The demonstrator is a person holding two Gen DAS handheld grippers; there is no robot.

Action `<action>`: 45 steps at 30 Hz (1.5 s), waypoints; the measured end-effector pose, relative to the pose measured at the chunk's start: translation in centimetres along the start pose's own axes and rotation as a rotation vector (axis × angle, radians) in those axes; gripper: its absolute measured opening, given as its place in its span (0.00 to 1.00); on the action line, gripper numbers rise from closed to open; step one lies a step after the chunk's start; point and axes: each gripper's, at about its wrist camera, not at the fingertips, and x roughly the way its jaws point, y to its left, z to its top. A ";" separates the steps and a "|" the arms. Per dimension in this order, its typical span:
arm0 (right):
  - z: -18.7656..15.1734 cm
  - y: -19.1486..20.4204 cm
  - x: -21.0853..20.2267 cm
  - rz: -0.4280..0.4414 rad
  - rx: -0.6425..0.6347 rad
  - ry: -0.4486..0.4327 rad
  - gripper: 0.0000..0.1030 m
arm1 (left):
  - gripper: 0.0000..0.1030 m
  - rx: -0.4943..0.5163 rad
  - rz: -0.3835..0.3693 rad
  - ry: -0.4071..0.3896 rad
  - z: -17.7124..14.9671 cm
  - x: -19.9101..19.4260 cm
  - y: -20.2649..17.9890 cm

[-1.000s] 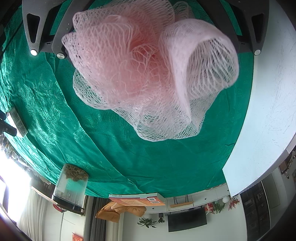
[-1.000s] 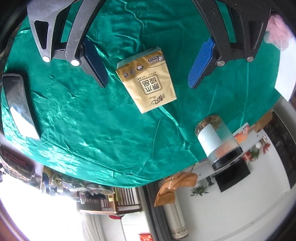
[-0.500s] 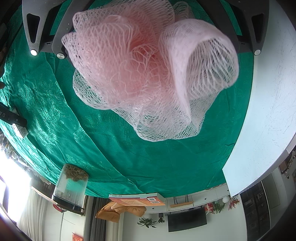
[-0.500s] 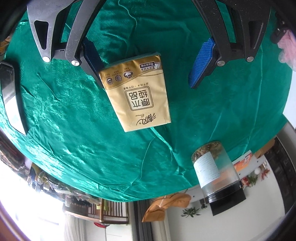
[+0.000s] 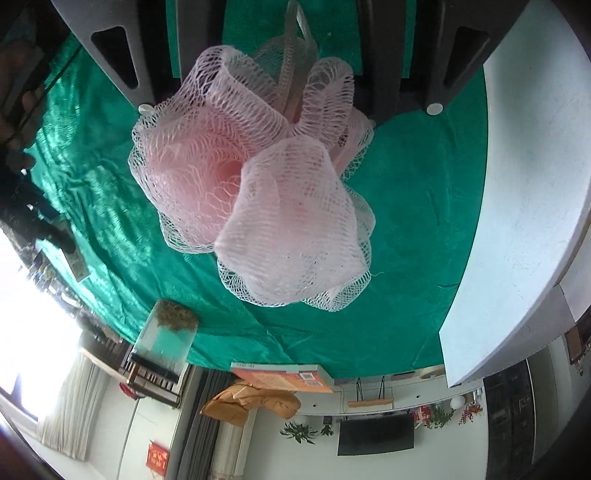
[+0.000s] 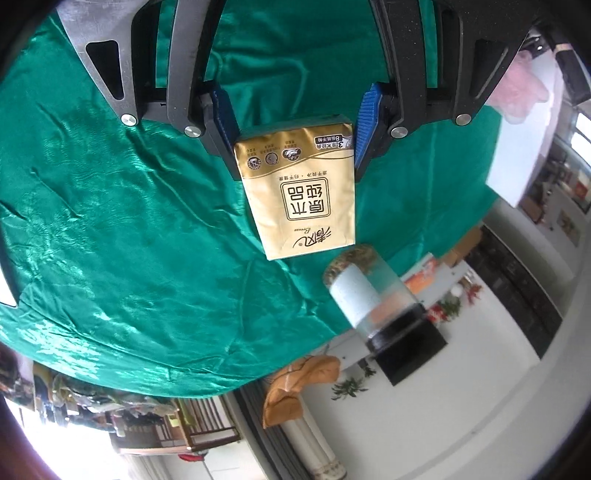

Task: Organize soft objects
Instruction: 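Grasp yellow tissue pack with right tool while left tool holds loofah, then open left tool over white box dropping loofah while right tool carries tissue pack, then lower yellow tissue pack into the white box and open the right tool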

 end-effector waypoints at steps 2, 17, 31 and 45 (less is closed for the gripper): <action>-0.5 1.8 -0.8 0.032 -0.047 -0.006 0.56 | 0.32 -0.027 -0.042 -0.042 0.7 -2.4 0.3; -6.7 33.7 -4.0 0.591 -0.450 0.229 0.56 | 0.68 -0.226 0.349 -0.179 -0.6 -18.7 18.6; -11.3 38.3 -2.2 0.587 -0.592 0.333 0.75 | 0.94 -0.342 0.627 -0.164 -3.4 -19.5 21.2; -13.9 40.5 -4.1 0.415 -0.819 0.372 0.76 | 0.94 -0.320 0.690 -0.141 -4.2 -21.9 19.3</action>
